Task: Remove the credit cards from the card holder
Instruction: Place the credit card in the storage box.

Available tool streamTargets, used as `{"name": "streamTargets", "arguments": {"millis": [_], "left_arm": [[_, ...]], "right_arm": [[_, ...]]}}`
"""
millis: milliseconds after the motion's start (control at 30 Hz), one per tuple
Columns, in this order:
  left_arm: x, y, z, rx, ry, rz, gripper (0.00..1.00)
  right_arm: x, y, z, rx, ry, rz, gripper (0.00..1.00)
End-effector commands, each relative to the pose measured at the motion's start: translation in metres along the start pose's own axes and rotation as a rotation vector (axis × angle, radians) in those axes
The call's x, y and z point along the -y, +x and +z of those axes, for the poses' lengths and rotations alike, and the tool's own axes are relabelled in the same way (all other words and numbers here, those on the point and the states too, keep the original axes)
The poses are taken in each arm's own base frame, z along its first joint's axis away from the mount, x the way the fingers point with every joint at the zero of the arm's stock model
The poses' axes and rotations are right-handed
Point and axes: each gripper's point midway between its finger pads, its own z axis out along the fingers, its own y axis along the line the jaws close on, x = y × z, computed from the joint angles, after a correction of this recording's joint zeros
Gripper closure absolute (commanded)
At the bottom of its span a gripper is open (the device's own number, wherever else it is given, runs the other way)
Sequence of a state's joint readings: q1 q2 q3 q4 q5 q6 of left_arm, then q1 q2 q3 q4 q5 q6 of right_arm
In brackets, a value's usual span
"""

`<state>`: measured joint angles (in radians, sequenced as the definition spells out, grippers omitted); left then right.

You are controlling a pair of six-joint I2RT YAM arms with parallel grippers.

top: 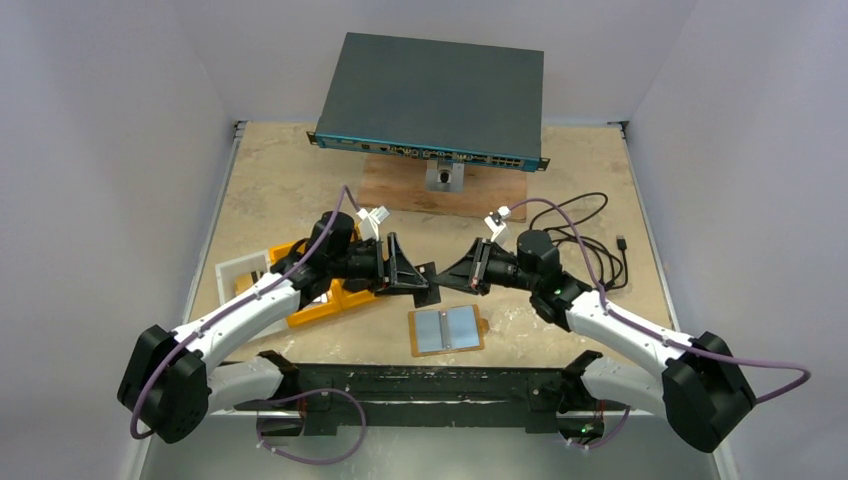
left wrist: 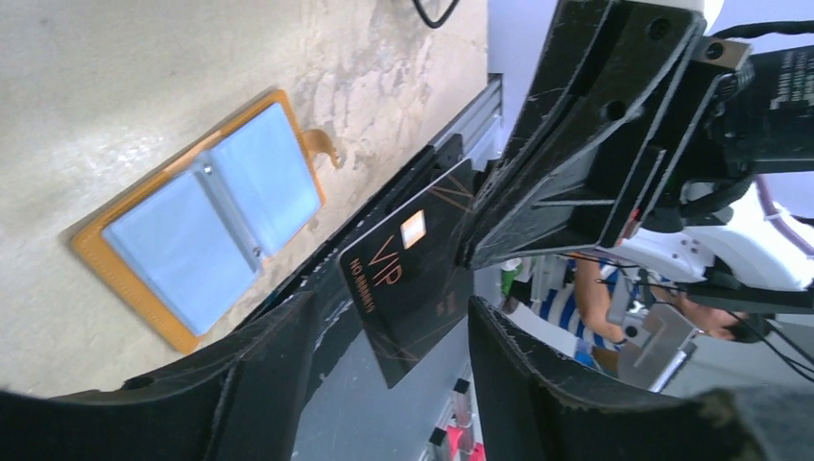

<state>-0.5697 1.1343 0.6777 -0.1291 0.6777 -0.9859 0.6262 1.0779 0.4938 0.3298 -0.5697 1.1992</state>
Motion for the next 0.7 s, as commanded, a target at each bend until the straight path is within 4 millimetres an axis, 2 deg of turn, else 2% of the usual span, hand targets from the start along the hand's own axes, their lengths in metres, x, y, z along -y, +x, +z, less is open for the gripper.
{"name": "streamTargets", "arguments": {"millis": [0, 100, 267, 300, 367, 433, 500, 567, 667], "left_arm": [[0.027, -0.009, 0.003, 0.005, 0.149, -0.004, 0.46], [0.026, -0.009, 0.005, 0.003, 0.160, -0.019, 0.60], [0.021, -0.008, 0.006, 0.006, 0.143, -0.040, 1.00], [0.019, -0.009, 0.006, 0.015, 0.131, -0.043, 1.00], [0.013, -0.010, 0.004, 0.038, 0.079, -0.043, 1.00], [-0.005, -0.007, -0.004, 0.058, -0.043, -0.065, 1.00], [-0.022, -0.012, -0.019, 0.117, -0.190, -0.048, 1.00], [-0.039, -0.020, -0.039, 0.189, -0.341, -0.026, 1.00], [-0.066, -0.032, -0.073, 0.287, -0.561, -0.030, 1.00]], "right_arm": [[-0.016, -0.006, 0.000, 0.010, -0.054, -0.022, 1.00], [-0.014, -0.006, 0.001, 0.011, -0.050, -0.022, 1.00], [-0.008, -0.008, 0.002, 0.019, -0.017, -0.040, 1.00], [-0.005, -0.009, 0.002, 0.023, -0.001, -0.050, 0.96], [0.002, -0.011, 0.000, 0.039, 0.049, -0.071, 0.78], [0.008, -0.012, -0.003, 0.050, 0.091, -0.088, 0.59], [0.013, -0.017, -0.008, 0.080, 0.139, -0.109, 0.45], [0.019, -0.022, -0.013, 0.111, 0.187, -0.133, 0.39], [0.022, -0.026, -0.018, 0.144, 0.215, -0.150, 0.35]]}}
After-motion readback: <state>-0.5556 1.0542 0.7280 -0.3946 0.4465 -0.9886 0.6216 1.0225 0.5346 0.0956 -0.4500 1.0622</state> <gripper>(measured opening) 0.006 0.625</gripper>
